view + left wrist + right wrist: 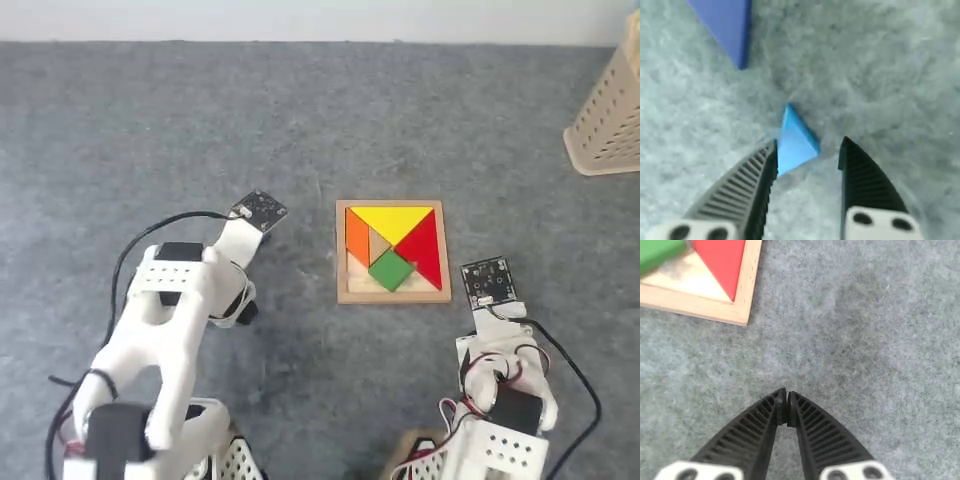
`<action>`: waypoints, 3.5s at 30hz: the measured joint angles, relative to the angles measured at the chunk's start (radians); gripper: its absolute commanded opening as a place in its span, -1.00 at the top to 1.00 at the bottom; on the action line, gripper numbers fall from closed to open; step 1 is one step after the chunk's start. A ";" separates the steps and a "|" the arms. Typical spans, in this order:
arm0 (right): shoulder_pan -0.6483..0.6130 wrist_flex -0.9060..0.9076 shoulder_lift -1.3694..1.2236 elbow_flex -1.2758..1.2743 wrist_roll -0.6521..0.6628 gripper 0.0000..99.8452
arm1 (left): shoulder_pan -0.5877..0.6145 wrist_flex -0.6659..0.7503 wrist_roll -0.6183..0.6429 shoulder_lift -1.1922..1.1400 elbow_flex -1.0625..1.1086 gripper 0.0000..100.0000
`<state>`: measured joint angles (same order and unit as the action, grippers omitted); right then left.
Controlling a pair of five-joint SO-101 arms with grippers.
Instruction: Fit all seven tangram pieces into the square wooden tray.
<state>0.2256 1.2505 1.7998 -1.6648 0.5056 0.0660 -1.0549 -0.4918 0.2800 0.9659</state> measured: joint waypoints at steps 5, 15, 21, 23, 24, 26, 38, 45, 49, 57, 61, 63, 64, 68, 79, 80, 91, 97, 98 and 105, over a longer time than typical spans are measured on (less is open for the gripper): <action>0.000 0.000 0.000 0.000 0.000 0.98 | 0.003 0.061 -0.009 -0.100 -0.008 0.61; 0.000 0.000 0.000 0.000 0.000 0.98 | -0.009 0.061 -0.005 -0.106 -0.006 0.81; 0.000 0.000 0.000 0.000 0.000 0.98 | -0.009 0.048 -0.006 -0.123 -0.043 0.81; 0.000 0.000 0.000 0.000 0.000 0.98 | -0.005 0.005 -0.008 -0.126 -0.092 0.81; 0.000 0.000 0.000 0.000 0.000 0.98 | 0.000 -0.020 -0.005 -0.126 -0.121 0.81; 0.000 0.000 0.000 0.000 0.000 0.98 | 0.002 -0.075 -0.005 -0.127 -0.183 0.81; 0.000 0.000 0.000 0.000 0.000 0.98 | -0.057 -0.172 0.028 -0.132 -0.302 0.80; 0.000 0.000 0.000 0.000 0.000 0.98 | 0.018 -0.083 0.005 -0.141 -0.282 0.68; 0.000 0.000 0.000 0.000 0.000 0.98 | 0.109 -0.043 -0.032 -0.143 -0.259 0.63; 0.000 0.000 0.000 0.000 0.000 0.98 | 0.100 -0.032 -0.080 -0.143 -0.206 0.63; 0.000 0.000 0.000 0.000 0.000 0.98 | 0.087 -0.006 -0.084 -0.141 -0.163 0.63; 0.000 0.000 0.000 0.000 0.000 0.98 | 0.078 0.029 -0.084 -0.137 -0.127 0.63; 0.000 0.000 0.000 0.000 0.000 0.98 | 0.077 0.048 -0.087 -0.140 -0.107 0.63; 0.000 0.000 0.000 0.000 0.000 0.98 | 0.081 0.095 -0.084 -0.138 -0.055 0.63; 0.000 0.000 0.000 0.000 0.000 0.98 | 0.064 0.068 -0.083 -0.137 -0.048 0.87; 0.000 0.000 0.000 0.000 0.000 0.98 | 0.064 0.048 -0.083 -0.138 -0.057 0.88; 0.000 0.000 0.000 0.000 0.000 0.98 | -0.002 -0.183 -0.023 -0.141 -0.241 0.97; 0.000 0.000 0.000 0.000 0.000 0.98 | -0.195 -0.207 0.091 -0.141 -0.275 0.97; 0.000 0.000 0.000 0.000 0.000 0.98 | -0.227 -0.207 0.109 -0.141 -0.285 0.97; 0.000 0.000 0.000 0.000 0.000 0.98 | -0.436 -0.169 0.275 -0.141 -0.402 0.97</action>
<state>0.2256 1.2505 1.7998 -1.6648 0.5056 -0.3698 -1.2236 -0.2171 0.1389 0.5639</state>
